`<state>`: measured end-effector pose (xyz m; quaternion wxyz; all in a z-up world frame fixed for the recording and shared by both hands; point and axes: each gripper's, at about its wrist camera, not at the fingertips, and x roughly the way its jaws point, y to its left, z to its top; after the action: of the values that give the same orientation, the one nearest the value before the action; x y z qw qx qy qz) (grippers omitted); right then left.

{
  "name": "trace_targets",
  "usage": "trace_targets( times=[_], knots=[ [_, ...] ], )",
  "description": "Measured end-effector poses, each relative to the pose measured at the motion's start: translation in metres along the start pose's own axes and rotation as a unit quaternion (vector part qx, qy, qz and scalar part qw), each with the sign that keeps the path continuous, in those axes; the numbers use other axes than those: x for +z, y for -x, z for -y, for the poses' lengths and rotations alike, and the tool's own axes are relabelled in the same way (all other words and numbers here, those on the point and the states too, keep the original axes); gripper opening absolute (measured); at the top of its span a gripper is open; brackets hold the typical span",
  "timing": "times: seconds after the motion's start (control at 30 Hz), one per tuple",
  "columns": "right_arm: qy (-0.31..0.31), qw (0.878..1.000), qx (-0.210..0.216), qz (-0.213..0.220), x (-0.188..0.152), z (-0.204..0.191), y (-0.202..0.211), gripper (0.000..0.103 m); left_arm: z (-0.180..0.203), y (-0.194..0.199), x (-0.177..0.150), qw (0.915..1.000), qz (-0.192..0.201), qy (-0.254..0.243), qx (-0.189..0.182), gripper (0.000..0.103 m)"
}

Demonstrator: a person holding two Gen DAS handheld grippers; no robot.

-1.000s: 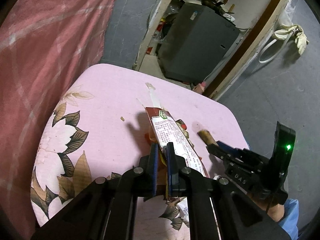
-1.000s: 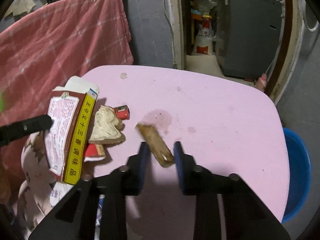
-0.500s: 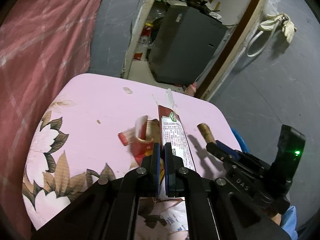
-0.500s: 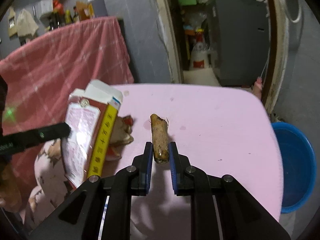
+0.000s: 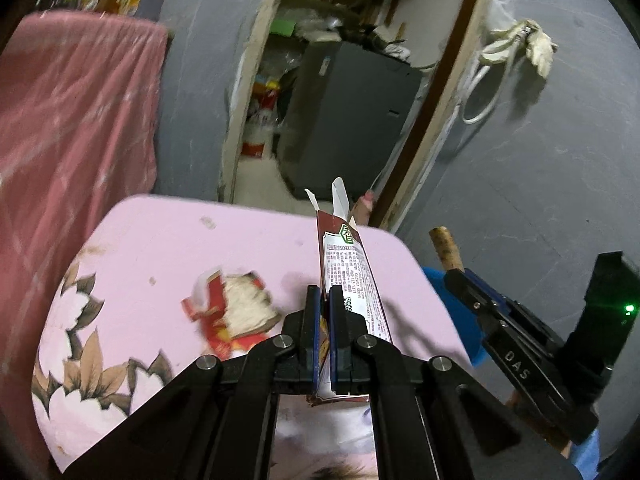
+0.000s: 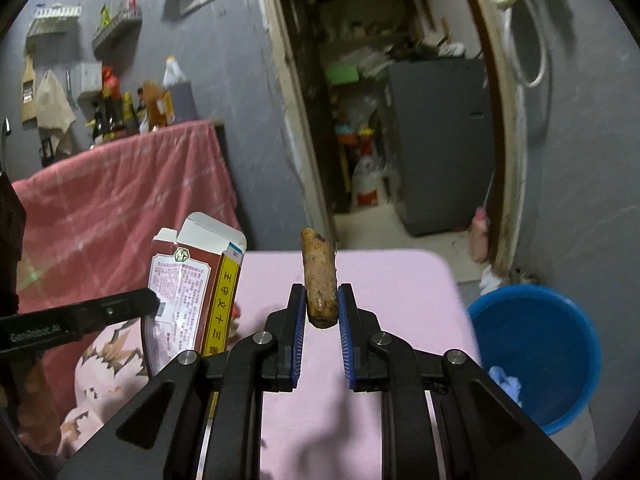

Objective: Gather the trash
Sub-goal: 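Carry the box and stick over the blue bucket and open both tools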

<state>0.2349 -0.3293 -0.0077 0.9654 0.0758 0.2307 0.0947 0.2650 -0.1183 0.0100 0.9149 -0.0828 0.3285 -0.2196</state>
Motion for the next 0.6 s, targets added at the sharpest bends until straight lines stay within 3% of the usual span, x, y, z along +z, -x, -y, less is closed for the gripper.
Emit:
trace_targets(
  times=[0.33,0.6],
  knots=[
    [-0.008,0.996,-0.029,0.079,0.010,0.030,0.034,0.014,0.047,-0.014,0.006,0.9967,0.074,-0.030,-0.014,0.002],
    [-0.004,0.987,-0.081,0.140,0.017,0.068,0.060,0.014,0.103,-0.039,0.004,0.9880,0.133,-0.072,-0.032,0.002]
  ],
)
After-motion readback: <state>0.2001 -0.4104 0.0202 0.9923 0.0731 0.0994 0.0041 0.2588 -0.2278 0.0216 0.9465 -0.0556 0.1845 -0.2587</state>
